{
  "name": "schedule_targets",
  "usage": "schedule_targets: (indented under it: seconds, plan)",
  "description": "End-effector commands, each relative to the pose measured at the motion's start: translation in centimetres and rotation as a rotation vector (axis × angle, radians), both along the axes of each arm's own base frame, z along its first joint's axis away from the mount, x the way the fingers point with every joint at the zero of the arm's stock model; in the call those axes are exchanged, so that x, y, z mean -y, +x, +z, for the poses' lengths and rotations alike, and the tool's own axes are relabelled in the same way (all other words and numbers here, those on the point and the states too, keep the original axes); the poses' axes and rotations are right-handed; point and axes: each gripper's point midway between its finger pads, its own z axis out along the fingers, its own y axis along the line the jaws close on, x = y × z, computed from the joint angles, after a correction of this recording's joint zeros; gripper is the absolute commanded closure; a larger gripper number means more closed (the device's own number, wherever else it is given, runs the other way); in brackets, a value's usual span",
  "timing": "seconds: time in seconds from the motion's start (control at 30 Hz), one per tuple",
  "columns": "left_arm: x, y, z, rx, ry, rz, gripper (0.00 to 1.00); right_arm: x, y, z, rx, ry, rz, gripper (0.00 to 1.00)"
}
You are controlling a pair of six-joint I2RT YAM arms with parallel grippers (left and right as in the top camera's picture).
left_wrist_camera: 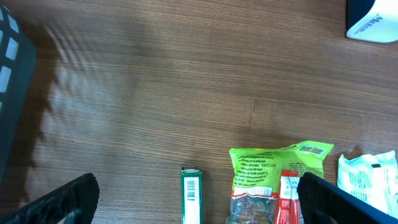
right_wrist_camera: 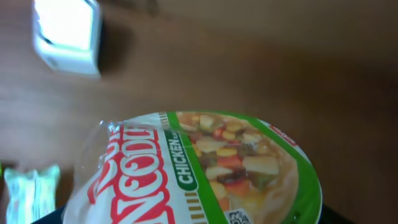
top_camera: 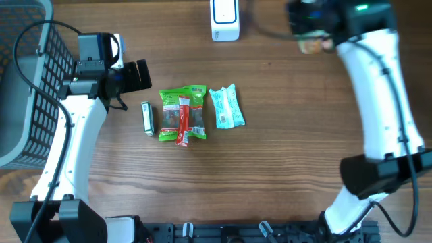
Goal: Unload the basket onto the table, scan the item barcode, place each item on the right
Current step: 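Carry the cup noodle right and set it down on the table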
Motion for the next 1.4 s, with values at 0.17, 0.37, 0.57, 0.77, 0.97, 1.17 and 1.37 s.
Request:
schedule_targets:
  seconds: [0.17, 0.37, 0.57, 0.77, 0.97, 1.17, 1.37]
  plan:
    - [-0.2, 0.1, 0.1, 0.003, 0.009, 0.005, 0.0, 10.4, -3.8, -9.7, -0.282, 0.215, -0.296, 0.54]
    - [-0.2, 0.1, 0.1, 0.003, 0.009, 0.005, 0.0, 11.7, -5.0, -18.7, -0.359, 0.203, -0.304, 0.51]
    - [-0.2, 0.1, 0.1, 0.003, 0.009, 0.005, 0.0, 12.1, -6.0, -25.3, -0.337, 0.171, -0.316, 0.49]
    - [-0.2, 0.1, 0.1, 0.003, 0.009, 0.005, 0.0, 12.6, -6.9, -26.2, -0.355, 0.123, -0.305, 0.16]
    - [-0.2, 0.1, 0.1, 0.003, 0.009, 0.005, 0.0, 12.9, -5.3, -22.0, -0.308, 0.112, -0.284, 0.06]
    - [-0.2, 0.1, 0.1, 0.003, 0.009, 0.005, 0.0, 13.0, -4.3, -13.0, -0.232, 0.115, -0.277, 0.05]
    - [-0.2, 0.1, 0.1, 0.003, 0.009, 0.005, 0.0, 5.2, -4.2, -6.6, -0.17, 0.429, -0.053, 0.05]
